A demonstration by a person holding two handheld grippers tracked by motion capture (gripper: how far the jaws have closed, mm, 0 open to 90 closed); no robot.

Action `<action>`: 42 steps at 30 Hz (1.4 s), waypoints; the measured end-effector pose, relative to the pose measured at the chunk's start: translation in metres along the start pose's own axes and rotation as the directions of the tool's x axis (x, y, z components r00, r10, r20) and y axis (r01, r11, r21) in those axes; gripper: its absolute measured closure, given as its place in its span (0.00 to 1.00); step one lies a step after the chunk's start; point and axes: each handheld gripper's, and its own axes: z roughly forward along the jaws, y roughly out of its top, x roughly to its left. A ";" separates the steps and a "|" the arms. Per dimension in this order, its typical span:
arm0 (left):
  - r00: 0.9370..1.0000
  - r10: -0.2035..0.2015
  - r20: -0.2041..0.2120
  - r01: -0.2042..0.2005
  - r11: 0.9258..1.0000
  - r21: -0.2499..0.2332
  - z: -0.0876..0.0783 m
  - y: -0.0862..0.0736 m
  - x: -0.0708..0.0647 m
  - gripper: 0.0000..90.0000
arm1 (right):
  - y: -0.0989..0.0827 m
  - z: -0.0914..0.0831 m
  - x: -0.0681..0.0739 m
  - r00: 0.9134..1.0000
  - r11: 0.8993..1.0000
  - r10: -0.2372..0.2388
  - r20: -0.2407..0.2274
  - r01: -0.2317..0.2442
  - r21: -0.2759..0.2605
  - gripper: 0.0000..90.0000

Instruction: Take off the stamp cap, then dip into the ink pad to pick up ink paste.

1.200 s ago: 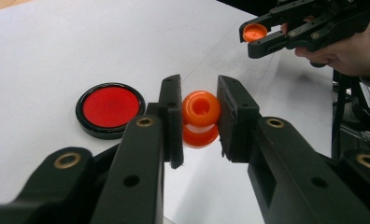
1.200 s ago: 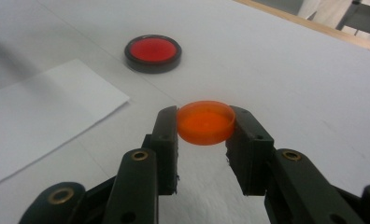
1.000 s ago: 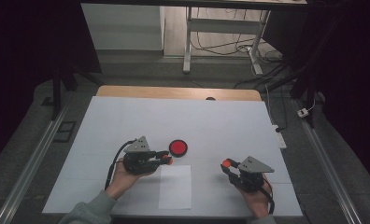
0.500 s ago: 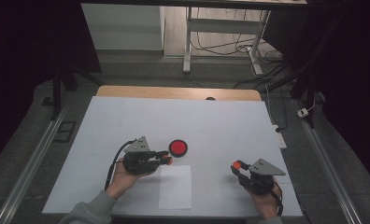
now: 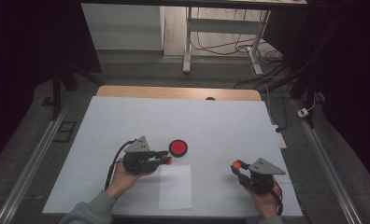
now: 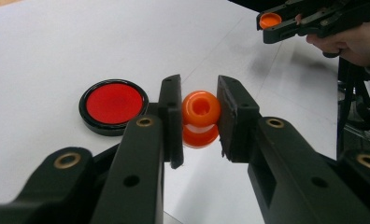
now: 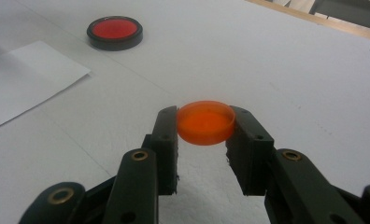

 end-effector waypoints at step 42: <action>0.996 0.000 -0.085 0.000 1.000 0.003 0.020 0.035 0.027 0.81 | 0.001 0.001 0.000 1.000 1.000 0.005 0.010 -0.005 -0.009 0.72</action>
